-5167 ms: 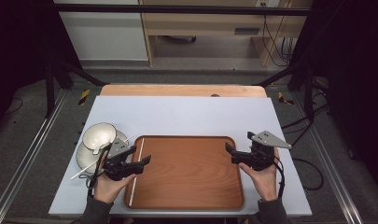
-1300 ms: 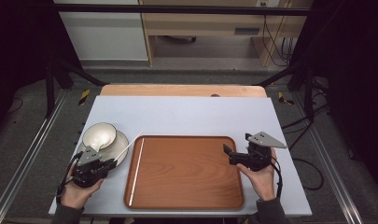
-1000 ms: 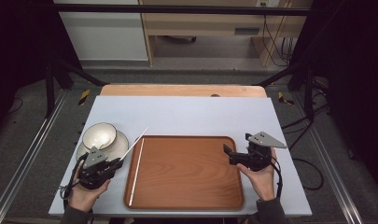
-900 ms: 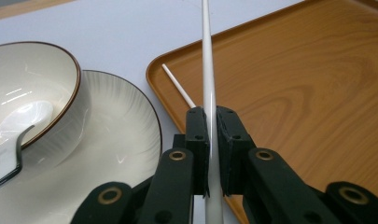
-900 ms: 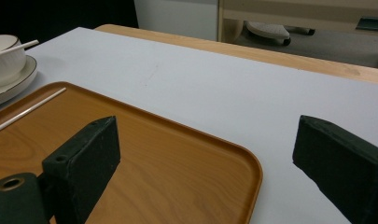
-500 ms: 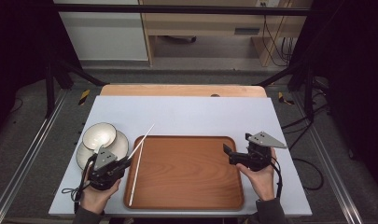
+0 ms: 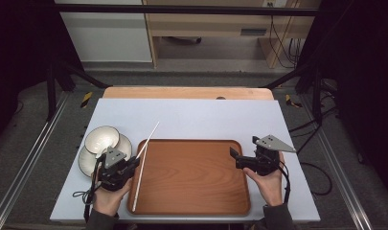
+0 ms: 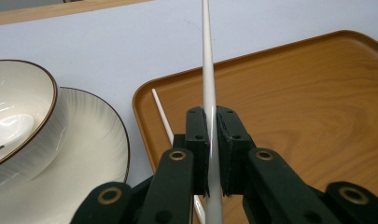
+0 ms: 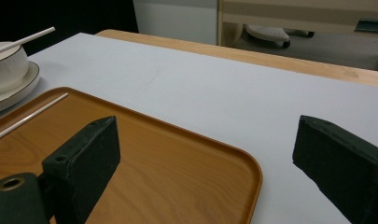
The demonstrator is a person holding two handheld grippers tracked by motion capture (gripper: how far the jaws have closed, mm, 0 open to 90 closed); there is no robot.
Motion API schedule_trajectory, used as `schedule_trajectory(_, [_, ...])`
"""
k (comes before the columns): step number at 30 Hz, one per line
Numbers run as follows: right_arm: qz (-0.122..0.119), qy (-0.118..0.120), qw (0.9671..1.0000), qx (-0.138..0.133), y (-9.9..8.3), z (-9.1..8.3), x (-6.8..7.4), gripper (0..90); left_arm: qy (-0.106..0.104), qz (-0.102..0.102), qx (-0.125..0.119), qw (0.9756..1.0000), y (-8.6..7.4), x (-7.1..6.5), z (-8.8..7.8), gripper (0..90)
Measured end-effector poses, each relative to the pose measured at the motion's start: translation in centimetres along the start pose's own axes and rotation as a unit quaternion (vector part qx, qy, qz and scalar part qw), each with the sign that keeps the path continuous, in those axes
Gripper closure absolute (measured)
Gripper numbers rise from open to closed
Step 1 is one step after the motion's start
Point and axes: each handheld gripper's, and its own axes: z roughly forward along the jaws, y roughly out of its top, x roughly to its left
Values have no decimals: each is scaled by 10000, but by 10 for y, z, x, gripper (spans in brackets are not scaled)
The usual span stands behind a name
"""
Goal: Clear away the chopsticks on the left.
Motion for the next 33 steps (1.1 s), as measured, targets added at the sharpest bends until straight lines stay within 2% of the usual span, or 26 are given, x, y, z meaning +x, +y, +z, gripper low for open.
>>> schedule_trajectory(6, [10,8,10000,-9,0,0,0,77,175,-133,-169,9996,2,-6,-2,839])
schedule_trajectory(12, [5,12,10000,-3,0,0,0,76,276,-417,-311,9983,-4,-11,-2,838])
schedule_trajectory(16, [8,11,10000,1,0,0,0,77,348,-611,-449,9965,-12,-15,-1,838])
schedule_trajectory(26, [14,17,10000,18,-1,1,0,76,482,-933,-393,9937,-35,-25,7,838])
schedule_trajectory(33, [8,22,10000,43,-1,2,0,77,544,-979,-343,9931,-41,-33,18,838])
